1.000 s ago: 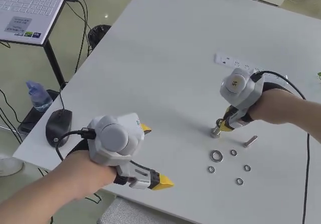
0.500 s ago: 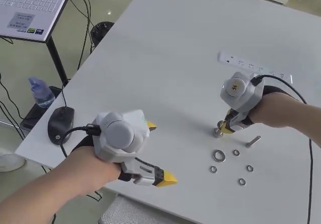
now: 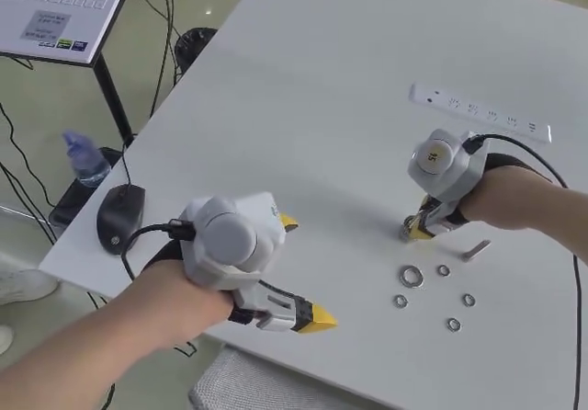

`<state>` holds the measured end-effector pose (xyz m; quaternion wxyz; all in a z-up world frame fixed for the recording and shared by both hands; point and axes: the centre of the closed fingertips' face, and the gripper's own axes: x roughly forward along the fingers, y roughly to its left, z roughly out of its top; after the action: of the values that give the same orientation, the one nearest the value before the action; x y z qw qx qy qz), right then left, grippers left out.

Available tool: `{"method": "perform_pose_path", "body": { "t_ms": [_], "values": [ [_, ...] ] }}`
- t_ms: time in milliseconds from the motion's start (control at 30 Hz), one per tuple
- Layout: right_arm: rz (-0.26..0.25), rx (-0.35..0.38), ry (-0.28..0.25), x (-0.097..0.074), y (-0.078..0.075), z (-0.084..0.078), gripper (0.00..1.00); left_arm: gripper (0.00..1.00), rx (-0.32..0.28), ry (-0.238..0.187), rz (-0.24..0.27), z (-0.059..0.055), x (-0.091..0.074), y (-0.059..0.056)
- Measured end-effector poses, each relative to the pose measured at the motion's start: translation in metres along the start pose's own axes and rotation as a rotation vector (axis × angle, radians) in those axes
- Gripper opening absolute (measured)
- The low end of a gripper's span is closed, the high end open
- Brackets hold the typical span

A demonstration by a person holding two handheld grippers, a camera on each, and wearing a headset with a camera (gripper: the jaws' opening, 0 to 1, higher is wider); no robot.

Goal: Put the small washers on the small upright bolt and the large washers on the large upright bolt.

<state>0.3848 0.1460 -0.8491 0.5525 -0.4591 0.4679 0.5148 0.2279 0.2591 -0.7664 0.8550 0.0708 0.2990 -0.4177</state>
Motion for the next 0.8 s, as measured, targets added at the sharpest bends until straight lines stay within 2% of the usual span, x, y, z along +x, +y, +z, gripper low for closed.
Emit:
{"method": "perform_pose_path", "body": {
  "t_ms": [300, 633, 800],
  "values": [
    [0.007, 0.009, 0.002, 0.0070, 0.0014, -0.0009, 0.22, 0.80, -0.006, 0.015, -0.004, -0.0044, 0.0025, 0.0012],
    [0.011, 0.037, -0.019, 0.0055, 0.0023, -0.0006, 0.22, 0.79, -0.011, 0.023, -0.015, -0.0045, 0.0057, 0.0013],
    [0.013, 0.035, -0.012, 0.0066, 0.0022, -0.0014, 0.22, 0.78, -0.011, 0.029, -0.022, -0.0047, 0.0078, 0.0007]
  ]
}}
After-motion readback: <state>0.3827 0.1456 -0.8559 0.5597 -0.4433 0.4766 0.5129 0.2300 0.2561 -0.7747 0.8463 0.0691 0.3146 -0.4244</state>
